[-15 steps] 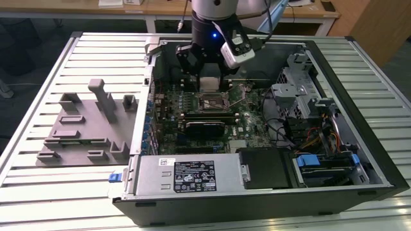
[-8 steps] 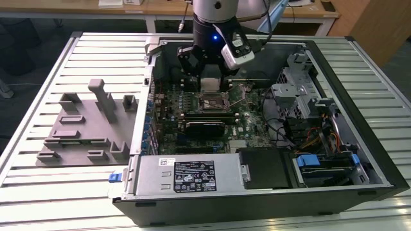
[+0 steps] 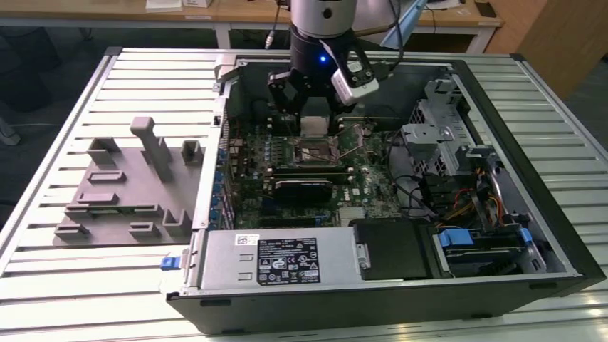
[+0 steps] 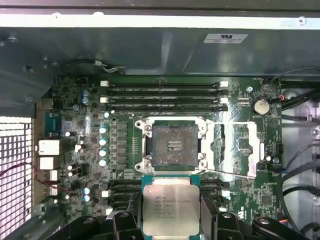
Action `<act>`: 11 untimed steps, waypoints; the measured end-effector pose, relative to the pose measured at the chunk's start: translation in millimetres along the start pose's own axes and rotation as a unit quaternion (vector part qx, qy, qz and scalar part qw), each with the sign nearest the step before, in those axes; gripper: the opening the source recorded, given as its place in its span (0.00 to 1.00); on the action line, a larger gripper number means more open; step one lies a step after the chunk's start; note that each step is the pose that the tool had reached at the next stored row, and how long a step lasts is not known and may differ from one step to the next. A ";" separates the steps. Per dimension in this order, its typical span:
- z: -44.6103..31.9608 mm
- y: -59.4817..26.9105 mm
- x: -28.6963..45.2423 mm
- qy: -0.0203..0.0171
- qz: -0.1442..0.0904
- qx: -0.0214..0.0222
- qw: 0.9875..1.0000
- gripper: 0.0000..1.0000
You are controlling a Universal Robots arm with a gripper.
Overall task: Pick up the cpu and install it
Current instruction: 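Pick up the cpu and move it towards the insertion slot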
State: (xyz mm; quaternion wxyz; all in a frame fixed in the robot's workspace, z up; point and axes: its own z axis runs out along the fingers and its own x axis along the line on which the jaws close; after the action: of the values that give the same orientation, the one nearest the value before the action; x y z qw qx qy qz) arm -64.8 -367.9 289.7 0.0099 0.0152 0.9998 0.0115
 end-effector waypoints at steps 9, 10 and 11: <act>11.2 8.4 -6.9 0.003 0.000 0.001 1.000 0.54; 12.4 9.5 -7.7 0.004 0.000 0.001 1.000 0.54; 13.5 10.8 -8.3 0.004 0.000 0.001 1.000 0.54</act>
State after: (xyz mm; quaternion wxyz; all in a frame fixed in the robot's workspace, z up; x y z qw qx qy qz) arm -55.8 -357.1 276.6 0.0059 0.0152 0.9998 0.0106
